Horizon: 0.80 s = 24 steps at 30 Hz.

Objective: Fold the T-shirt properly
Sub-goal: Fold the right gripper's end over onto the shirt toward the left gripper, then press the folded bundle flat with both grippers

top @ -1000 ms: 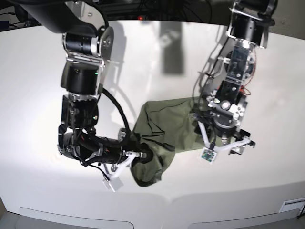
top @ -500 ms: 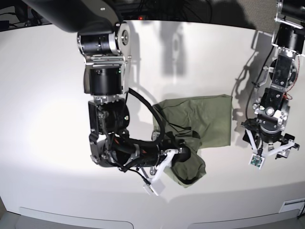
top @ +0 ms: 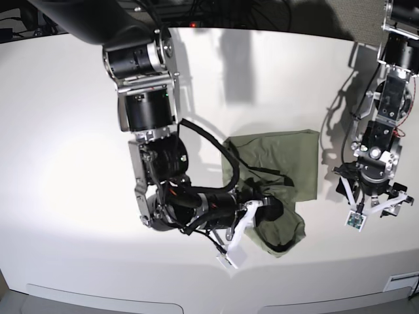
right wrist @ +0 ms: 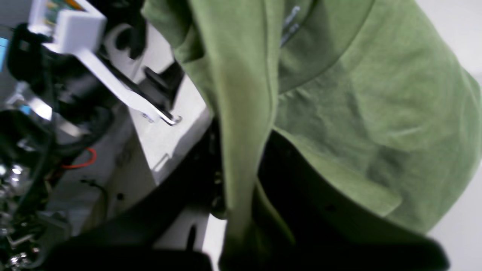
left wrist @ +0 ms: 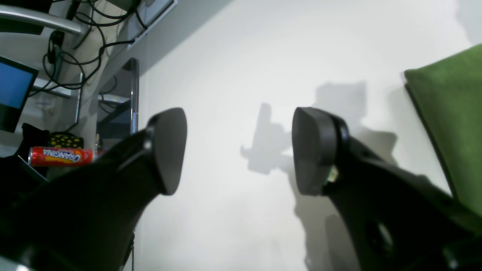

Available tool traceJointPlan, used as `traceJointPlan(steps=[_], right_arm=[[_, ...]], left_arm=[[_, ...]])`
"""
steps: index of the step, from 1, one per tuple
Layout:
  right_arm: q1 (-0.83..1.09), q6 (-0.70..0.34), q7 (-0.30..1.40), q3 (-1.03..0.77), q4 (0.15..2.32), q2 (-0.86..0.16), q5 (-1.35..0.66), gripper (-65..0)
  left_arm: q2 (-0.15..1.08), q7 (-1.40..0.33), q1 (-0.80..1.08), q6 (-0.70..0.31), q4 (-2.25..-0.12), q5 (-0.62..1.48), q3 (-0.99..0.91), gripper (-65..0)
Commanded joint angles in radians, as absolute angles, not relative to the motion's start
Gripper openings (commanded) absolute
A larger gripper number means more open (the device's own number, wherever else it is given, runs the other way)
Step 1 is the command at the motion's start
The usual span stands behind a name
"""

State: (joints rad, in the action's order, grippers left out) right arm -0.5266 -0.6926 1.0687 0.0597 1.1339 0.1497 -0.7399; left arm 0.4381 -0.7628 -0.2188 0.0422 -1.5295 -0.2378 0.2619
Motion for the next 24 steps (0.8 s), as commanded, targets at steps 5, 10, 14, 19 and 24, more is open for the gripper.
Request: traceJointPlan(steps=[5,10,14,19,24], right_arm=[[-0.562,-0.698,1.136,0.06,1.15,0.157,-0.902,-51.5],[-0.562,-0.698,1.177,0.06,1.15,0.157,-1.104,-51.5],[-0.563,-0.698,1.261,0.06,1.15,0.157,-1.254,-51.5],[-0.566,-0.698,1.23,0.052,1.15,0.157,-1.102,-51.5],[-0.564,-0.698,1.005,0.052,1.15,0.157,-0.64,-51.5]], left_arm=[[0.453,-0.743,-0.244,0.052,-1.549,-0.265,0.256,-22.5],[0.453,-0.744,-0.244,0.053,-1.549,-0.297,0.256,-22.5],[0.453,-0.749,-0.244,0.053,-1.549,-0.294,0.256,-22.5],[0.452,-0.783,-0.244,0.054,-1.55,-0.242,0.256,-22.5],[0.447,-0.779,-0.244,0.053,-1.569,-0.058,0.256,-22.5]])
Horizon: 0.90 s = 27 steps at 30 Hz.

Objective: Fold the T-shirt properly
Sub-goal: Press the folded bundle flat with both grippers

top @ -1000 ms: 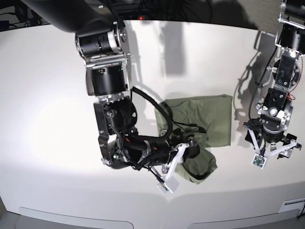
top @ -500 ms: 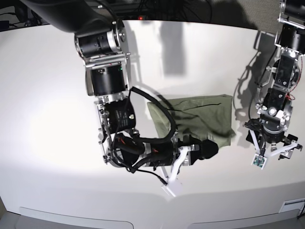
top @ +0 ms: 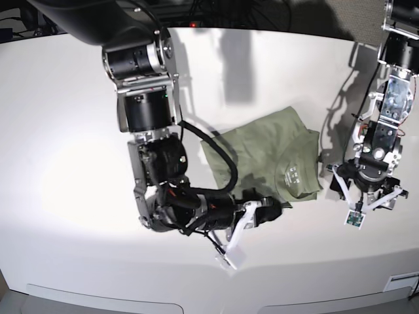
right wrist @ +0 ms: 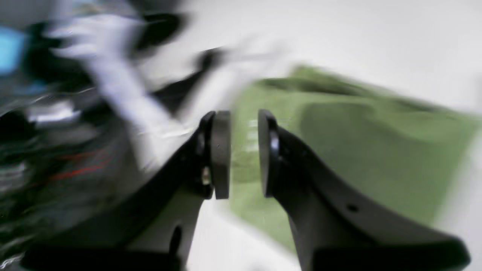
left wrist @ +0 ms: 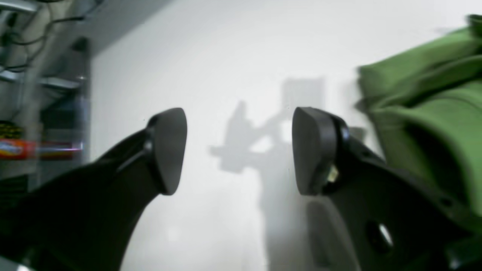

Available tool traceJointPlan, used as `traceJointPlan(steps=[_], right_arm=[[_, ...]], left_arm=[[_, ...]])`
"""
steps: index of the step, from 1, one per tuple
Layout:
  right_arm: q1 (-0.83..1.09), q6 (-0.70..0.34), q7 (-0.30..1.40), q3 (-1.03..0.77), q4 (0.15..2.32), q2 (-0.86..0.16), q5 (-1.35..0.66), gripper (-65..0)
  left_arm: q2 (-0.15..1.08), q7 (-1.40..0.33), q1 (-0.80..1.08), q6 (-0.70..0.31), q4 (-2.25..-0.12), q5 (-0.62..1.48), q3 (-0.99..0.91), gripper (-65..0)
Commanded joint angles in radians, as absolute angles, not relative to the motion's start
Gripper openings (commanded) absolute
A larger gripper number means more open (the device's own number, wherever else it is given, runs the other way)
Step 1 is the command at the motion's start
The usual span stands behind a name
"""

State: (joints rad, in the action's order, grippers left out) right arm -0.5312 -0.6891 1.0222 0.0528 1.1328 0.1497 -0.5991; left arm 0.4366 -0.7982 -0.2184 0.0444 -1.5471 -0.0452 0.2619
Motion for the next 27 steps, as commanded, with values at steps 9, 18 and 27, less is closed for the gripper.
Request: traceJointPlan(steps=[9,18,27], right_arm=[[-0.578,-0.698,0.725,0.053,0.933,0.157,-0.268,-51.6],[-0.624,-0.559,0.504,0.053,0.701,0.157,-0.015,-51.6],[-0.624,-0.56,0.525,0.053,0.701,0.157,-0.029,-51.6]], left_arm=[[0.369,-0.863,-0.219,0.05,-1.757,-0.025,0.256,-22.5],[0.281,-0.863,-0.124,0.049,-1.788,0.024,0.256,-22.5],[0.134,-0.732,-0.011,0.022,-1.78,0.072,0.256,-22.5]])
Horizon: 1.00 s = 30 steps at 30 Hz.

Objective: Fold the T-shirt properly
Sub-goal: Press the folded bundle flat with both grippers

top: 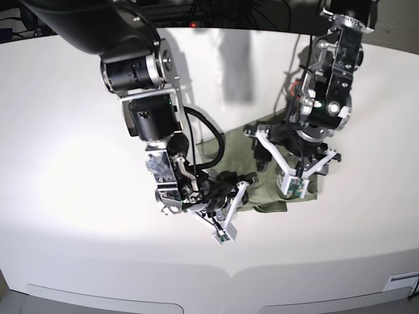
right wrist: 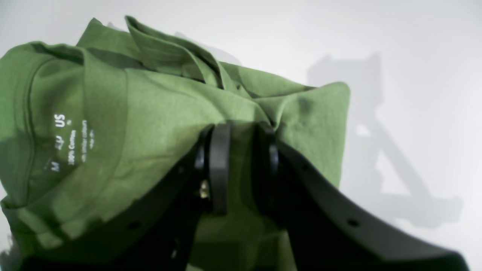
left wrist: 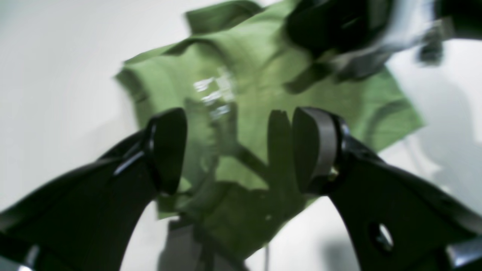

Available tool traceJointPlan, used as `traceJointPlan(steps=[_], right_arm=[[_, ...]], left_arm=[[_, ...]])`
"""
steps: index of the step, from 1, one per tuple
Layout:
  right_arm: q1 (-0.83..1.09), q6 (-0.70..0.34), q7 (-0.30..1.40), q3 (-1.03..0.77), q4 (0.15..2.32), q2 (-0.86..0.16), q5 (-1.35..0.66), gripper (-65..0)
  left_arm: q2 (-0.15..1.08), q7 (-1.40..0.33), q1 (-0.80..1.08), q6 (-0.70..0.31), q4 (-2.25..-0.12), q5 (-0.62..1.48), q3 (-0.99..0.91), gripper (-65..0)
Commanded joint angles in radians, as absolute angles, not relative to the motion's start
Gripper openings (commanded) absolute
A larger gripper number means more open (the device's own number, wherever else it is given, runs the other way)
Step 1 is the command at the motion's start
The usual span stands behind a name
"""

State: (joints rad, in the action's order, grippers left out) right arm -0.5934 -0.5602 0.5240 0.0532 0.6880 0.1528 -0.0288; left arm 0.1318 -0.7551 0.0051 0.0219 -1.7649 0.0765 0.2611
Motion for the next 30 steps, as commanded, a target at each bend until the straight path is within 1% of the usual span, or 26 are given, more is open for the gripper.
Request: traceJointPlan(steps=[1,4,5,8,14,16,20,22,26,30], right_arm=[[-0.623,-0.561,0.533,0.053,0.701,0.157,-0.03,-51.6],[-0.623,-0.564,0.57,0.053,0.701,0.157,-0.029,-51.6],[-0.623,-0.58,0.573,0.053,0.701,0.157,-0.03,-51.9],[-0.623,-0.638,0.572,0.068,0.701,0.157,-0.051,-55.4],[-0.611,-0.639,0.62,0.174,0.701,0.102,-0.09,-55.4],[-0.594,-0.639,0.628,0.221,0.701,0.079,-0.093,-55.4],[-0.548,-0.64,0.657,0.317,0.707,0.028,-0.176,-55.4],[-0.519,-0.64,0.69,0.358,0.729,0.005,-0.215,-55.4],[-0.44,-0.678,0.756,0.409,0.828,-0.041,-0.276,-55.4],[-0.334,-0.682,0.818,0.41,0.988,-0.083,-0.37,-55.4]], left_arm=[[0.13,-0.715,-0.012,0.017,-1.768,0.07,0.256,-22.5],[0.131,-0.669,-0.021,0.01,-1.692,0.067,0.256,-22.5],[0.131,-0.654,-0.025,0.007,-1.653,0.052,0.256,-22.5],[0.131,-0.609,-0.043,-0.058,-1.521,0.014,0.256,-22.5],[0.132,-0.565,-0.13,-0.065,-1.321,-0.054,0.256,-22.5],[0.141,-0.554,-0.157,-0.077,-1.302,-0.064,0.256,-22.5],[0.17,-0.535,-0.199,-0.154,-1.302,-0.063,0.257,-22.5],[0.189,-0.521,-0.214,-0.166,-1.302,-0.063,0.257,-22.4],[0.234,-0.506,-0.239,-0.166,-1.302,-0.062,0.257,-22.5],[0.262,-0.496,-0.252,-0.166,-1.302,-0.06,0.257,-22.5]])
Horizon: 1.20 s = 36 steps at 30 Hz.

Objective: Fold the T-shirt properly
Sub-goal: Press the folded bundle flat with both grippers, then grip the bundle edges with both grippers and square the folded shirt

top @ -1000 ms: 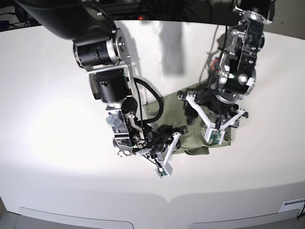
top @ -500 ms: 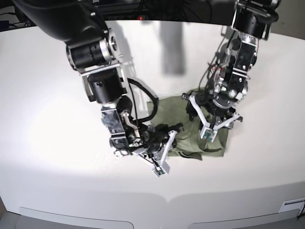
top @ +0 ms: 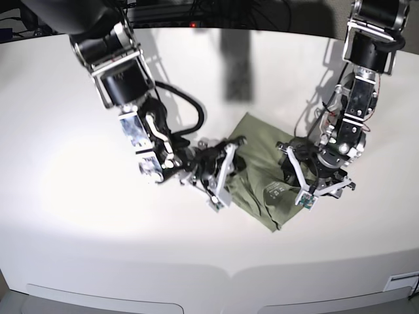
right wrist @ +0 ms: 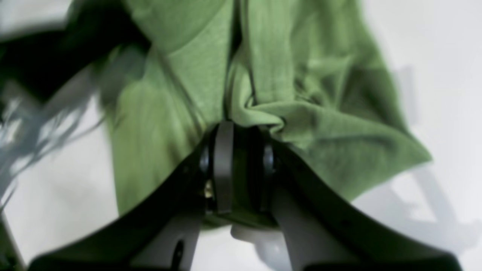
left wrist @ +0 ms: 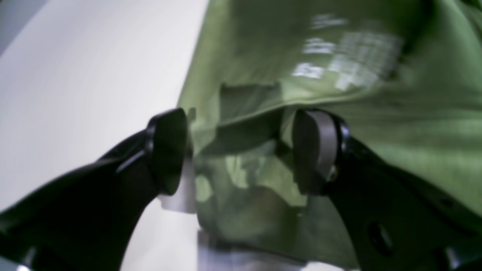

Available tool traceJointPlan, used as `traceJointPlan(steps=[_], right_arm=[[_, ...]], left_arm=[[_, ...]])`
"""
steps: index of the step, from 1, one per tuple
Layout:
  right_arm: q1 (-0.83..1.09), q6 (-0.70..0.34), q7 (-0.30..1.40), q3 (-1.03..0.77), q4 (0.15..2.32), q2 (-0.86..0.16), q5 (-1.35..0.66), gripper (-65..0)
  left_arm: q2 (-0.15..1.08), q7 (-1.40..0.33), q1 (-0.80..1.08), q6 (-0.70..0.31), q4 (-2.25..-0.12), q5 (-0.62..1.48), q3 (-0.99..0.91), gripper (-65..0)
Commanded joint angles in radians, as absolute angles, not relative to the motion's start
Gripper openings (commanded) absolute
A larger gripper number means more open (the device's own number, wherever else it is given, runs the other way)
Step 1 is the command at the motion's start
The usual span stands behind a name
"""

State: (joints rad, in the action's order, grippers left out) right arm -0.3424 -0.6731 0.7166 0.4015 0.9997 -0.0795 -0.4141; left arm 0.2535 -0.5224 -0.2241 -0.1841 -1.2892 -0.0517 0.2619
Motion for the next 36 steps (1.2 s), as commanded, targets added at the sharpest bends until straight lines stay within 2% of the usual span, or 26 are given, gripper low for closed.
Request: traceJointPlan(steps=[1,7,13,15,23,27,32,36], right_arm=[[-0.306,-0.681,0.825,0.41,1.03,-0.089,-0.384,-55.4],[-0.171,-0.681,0.83,0.41,1.219,-0.081,-0.402,-55.4],[-0.165,-0.632,0.83,0.399,1.266,-0.056,-0.451,-55.4],[-0.163,-0.632,0.838,0.399,1.272,-0.019,-0.507,-55.4],[-0.166,-0.633,0.848,0.4,1.278,0.157,-0.411,-55.4],[-0.166,-0.633,0.875,0.399,1.317,0.157,-0.377,-55.4],[-0.166,-0.631,0.948,0.362,1.356,0.157,-0.212,-55.4],[-0.164,-0.628,0.97,0.311,1.356,0.15,-0.26,-55.4]], left_arm=[[0.263,-0.494,-0.253,-0.166,-1.302,-0.06,0.257,-22.5],[0.263,-0.476,-0.252,-0.167,-1.302,-0.023,0.257,-22.5],[0.263,-0.468,-0.252,-0.183,-1.302,-0.022,0.257,-22.5],[0.263,-0.454,-0.252,-0.2,-1.302,-0.022,0.257,-22.5],[0.264,-0.454,-0.253,-0.207,-1.302,-0.027,0.257,-22.5],[0.264,-0.456,-0.263,-0.207,-1.302,-0.026,0.257,-22.5],[0.267,-0.471,-0.271,-0.207,-1.302,-0.026,0.257,-22.5],[0.267,-0.47,-0.271,-0.207,-1.302,-0.026,0.257,-22.5]])
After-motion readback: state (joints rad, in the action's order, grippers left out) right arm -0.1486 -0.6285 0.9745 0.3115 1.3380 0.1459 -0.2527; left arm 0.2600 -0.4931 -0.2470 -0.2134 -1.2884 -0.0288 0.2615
